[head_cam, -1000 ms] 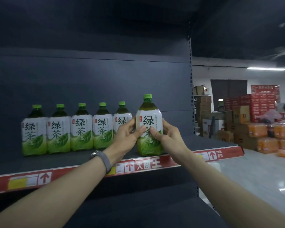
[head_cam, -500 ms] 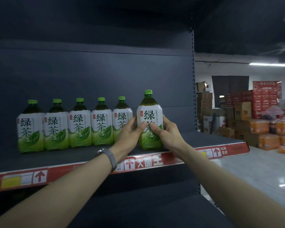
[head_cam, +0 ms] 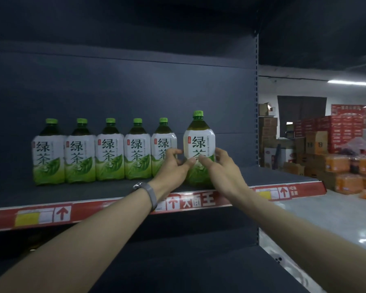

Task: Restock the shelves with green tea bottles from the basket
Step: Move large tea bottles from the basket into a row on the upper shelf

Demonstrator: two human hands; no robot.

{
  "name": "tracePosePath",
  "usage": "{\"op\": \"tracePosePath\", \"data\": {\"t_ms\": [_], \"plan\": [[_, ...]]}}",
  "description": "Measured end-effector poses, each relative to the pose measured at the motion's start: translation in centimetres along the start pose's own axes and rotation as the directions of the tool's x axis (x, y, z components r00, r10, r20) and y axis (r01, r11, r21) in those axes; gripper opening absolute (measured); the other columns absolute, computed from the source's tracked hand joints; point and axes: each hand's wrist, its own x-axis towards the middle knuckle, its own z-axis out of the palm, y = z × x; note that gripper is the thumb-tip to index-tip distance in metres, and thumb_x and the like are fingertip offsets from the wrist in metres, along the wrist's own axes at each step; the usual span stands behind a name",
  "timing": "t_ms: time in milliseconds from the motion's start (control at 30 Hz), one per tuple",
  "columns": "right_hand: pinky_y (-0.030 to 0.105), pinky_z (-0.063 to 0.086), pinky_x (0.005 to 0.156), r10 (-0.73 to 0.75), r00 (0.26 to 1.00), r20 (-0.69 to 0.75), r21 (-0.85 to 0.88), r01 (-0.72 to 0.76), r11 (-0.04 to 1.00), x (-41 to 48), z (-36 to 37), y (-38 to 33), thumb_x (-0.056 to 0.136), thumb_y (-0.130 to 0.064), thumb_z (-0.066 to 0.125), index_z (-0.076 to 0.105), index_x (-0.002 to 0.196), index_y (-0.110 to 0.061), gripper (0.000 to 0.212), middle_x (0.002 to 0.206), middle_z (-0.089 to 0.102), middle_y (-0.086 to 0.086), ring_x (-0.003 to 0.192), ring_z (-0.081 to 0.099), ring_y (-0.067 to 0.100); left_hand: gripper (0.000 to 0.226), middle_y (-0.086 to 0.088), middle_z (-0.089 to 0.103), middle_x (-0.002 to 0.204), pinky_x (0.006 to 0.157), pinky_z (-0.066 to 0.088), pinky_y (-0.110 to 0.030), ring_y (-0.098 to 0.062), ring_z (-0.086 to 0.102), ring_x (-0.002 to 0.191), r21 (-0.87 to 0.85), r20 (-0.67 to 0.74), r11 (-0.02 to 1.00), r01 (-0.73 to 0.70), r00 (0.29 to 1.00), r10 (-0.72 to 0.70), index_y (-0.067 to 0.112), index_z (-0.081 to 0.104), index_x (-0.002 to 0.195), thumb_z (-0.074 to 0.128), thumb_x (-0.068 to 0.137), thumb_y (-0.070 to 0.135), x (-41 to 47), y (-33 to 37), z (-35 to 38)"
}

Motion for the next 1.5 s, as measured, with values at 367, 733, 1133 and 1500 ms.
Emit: {"op": "tracePosePath", "data": {"t_ms": [367,733,1133,1500], "plan": [[0.048,0.053,0.107,0.110,0.983,0.148,0.015,-0.113,0.993,5.5,0.2,1.5,0.076,-0.071,0.056,0.075,0.114,-0.034,0.056,0.119,0.077,-0.007,0.114,0.070,0.022,0.033,-0.010,0.063,0.126,0.100,0.057,-0.048,-0.033,0.063,0.117,0.186,-0.235,0.959,0.213,0.958,-0.167,0.016,0.058,0.118,0.076,0.095,0.031,4.4,-1.6,1.3],[0.042,0.059,0.099,0.164,0.962,0.216,0.227,-0.213,0.950,8.9,1.6,3.7,0.097,-0.036,0.065,0.071,0.125,-0.016,0.035,0.116,0.080,0.003,0.107,0.076,0.023,0.042,-0.009,0.070,0.114,0.105,0.054,-0.049,-0.032,0.064,0.113,0.025,-0.116,0.970,0.241,0.965,-0.236,0.011,0.070,0.110,0.052,0.075,0.025,4.3,-1.9,0.9],[0.029,0.054,0.083,0.086,0.950,0.301,0.182,-0.146,0.972,8.5,1.7,4.1,0.099,-0.037,0.069,0.068,0.115,-0.023,0.021,0.119,0.078,-0.002,0.107,0.073,0.014,0.034,-0.007,0.068,0.096,0.100,0.058,-0.047,-0.032,0.067,0.104,-0.014,-0.160,0.959,0.283,0.946,-0.282,0.015,0.065,0.088,0.060,0.054,0.014,4.2,-1.5,0.5],[0.037,0.050,0.106,0.089,0.937,0.339,0.038,-0.109,0.993,9.5,2.6,4.5,0.081,-0.047,0.075,0.063,0.140,-0.031,0.062,0.135,0.069,-0.007,0.122,0.066,0.017,0.049,-0.020,0.072,0.119,0.097,0.057,-0.046,-0.038,0.070,0.110,-0.026,-0.269,0.969,0.245,0.932,-0.243,-0.004,0.068,0.123,0.056,0.077,0.007,3.0,-0.9,0.5]]}}
